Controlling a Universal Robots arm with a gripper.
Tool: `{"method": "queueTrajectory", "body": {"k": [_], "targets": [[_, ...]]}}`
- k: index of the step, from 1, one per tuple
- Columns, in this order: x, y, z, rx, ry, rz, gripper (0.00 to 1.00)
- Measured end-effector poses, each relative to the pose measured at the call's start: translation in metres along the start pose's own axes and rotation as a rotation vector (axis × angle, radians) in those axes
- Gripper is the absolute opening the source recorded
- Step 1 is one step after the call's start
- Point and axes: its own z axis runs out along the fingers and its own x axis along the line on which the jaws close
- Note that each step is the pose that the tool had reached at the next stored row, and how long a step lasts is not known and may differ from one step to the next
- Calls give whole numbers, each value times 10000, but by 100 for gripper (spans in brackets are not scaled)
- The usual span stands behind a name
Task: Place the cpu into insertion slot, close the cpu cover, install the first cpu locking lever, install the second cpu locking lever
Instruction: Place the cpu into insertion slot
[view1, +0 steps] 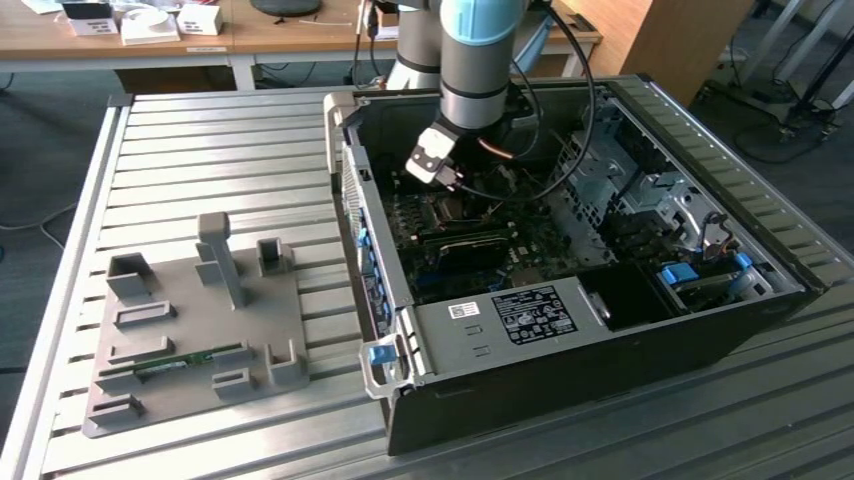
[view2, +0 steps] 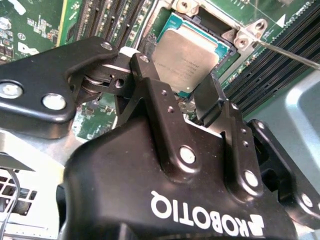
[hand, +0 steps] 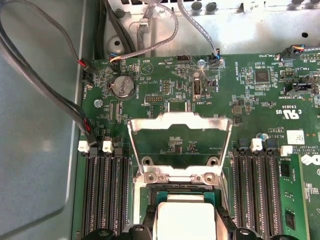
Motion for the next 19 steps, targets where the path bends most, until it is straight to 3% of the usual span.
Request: {"method": "queueTrajectory", "body": {"k": [19], "targets": [[0,-4,0,-6,-17,149,54]]}}
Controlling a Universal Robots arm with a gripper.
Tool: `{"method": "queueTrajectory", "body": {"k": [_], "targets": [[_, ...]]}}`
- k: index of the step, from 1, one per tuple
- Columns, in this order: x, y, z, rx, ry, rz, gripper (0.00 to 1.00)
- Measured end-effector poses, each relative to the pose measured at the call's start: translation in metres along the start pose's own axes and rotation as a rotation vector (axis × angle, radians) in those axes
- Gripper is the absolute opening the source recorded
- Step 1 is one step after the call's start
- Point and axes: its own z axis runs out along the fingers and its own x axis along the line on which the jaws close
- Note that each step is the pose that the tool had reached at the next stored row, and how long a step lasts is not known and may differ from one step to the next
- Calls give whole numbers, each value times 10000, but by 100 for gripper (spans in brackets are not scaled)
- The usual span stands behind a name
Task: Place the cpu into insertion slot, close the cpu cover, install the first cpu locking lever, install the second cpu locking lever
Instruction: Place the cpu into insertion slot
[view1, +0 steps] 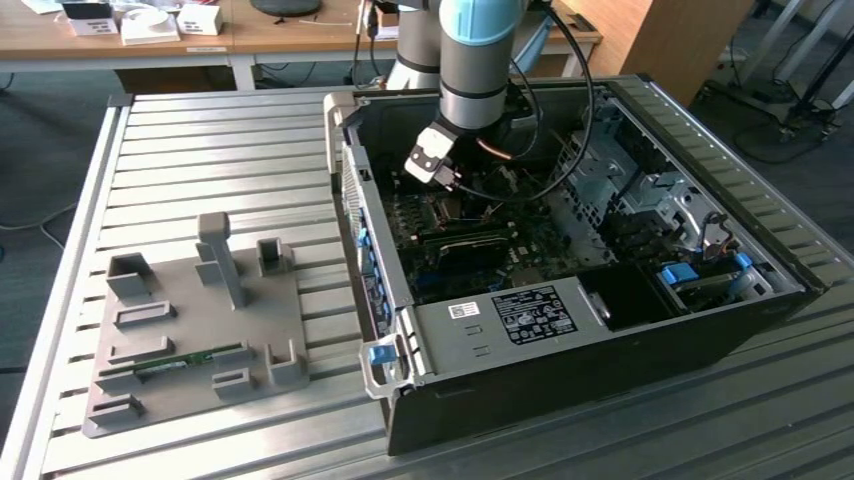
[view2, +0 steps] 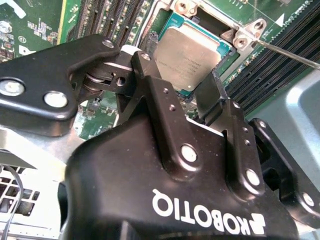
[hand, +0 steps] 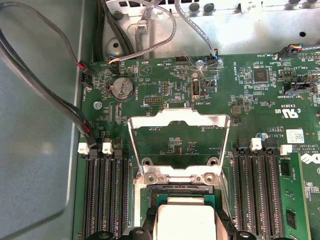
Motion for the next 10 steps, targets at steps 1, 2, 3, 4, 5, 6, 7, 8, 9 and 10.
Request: {"method": "queueTrajectory", "body": {"k": [1,2,3,4,5,6,7,8,9,10], "targets": [[0,0,-2,0,1,0,54],[0,1,-6,0,0,0,54],[1,2,-12,0,0,0,54],[1,2,-18,0,0,0,54],[1,3,-21,-1,1,1,54],[1,3,-21,-1,2,1,54],[1,3,-21,-2,2,1,54],[1,3,-21,-1,2,0,54],[1,3,-22,-1,2,0,54],[3,3,-22,1,1,-3,54]]}}
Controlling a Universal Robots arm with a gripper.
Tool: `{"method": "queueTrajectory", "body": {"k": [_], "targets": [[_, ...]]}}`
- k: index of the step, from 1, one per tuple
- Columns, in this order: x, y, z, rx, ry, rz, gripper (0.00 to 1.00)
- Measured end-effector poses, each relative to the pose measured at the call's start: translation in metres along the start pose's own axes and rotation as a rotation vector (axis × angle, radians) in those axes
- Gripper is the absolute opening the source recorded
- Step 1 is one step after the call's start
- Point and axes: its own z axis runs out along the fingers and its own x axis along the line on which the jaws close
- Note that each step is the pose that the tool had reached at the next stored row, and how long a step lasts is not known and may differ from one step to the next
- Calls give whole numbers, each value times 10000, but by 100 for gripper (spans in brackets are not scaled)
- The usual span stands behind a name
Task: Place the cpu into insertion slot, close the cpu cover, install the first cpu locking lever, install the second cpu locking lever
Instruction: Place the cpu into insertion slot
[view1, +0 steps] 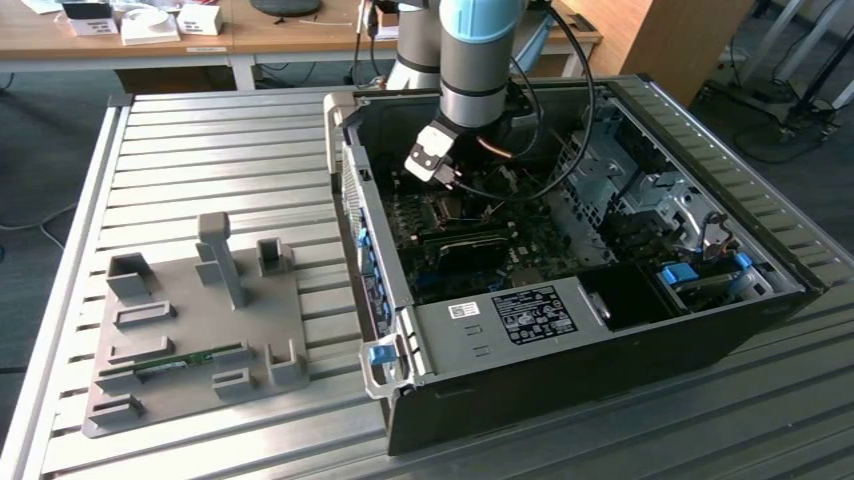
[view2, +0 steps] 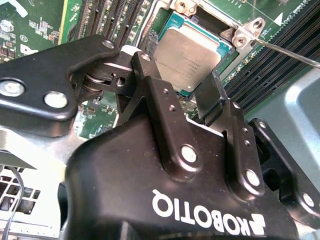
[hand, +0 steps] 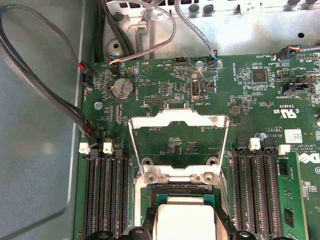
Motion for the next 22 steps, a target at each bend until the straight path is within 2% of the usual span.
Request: {"method": "queueTrajectory", "body": {"k": [22], "targets": [[43,10,14,0,5,-13,54]]}}
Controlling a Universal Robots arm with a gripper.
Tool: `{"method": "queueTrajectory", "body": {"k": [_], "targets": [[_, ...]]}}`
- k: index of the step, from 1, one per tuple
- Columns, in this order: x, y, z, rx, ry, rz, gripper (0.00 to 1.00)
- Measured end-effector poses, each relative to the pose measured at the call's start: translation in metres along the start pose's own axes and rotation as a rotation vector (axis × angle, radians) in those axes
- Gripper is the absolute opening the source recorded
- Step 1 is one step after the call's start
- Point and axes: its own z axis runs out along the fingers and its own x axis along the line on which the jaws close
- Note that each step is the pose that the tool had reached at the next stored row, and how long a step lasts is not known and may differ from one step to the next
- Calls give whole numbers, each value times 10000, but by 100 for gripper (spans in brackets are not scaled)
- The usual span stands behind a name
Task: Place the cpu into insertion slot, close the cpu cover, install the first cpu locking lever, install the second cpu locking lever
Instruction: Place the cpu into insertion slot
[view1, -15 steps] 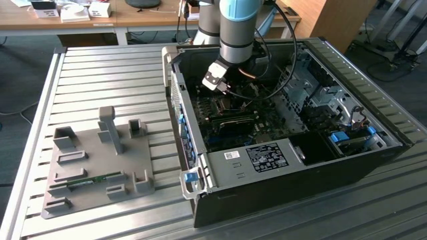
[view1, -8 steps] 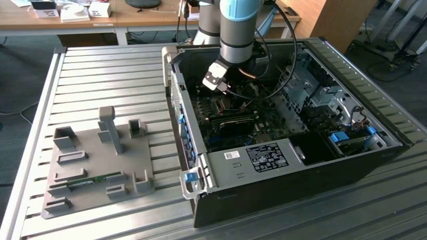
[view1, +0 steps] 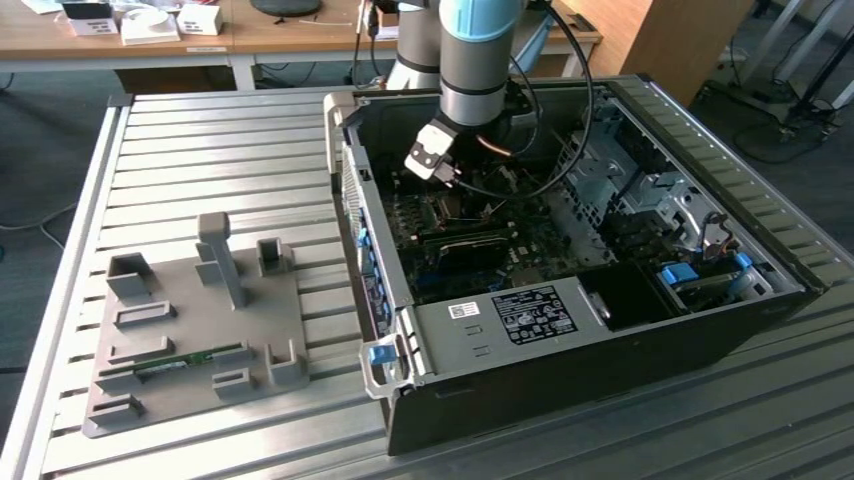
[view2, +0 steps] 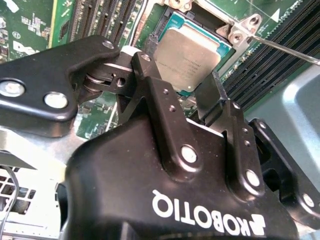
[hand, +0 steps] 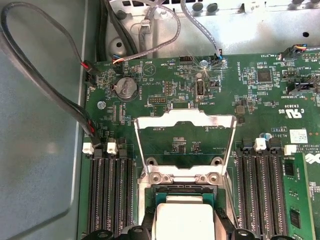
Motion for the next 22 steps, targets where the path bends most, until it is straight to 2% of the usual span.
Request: {"method": "queueTrajectory", "body": {"k": [22], "targets": [[5,15,33,1,-2,1,54]]}}
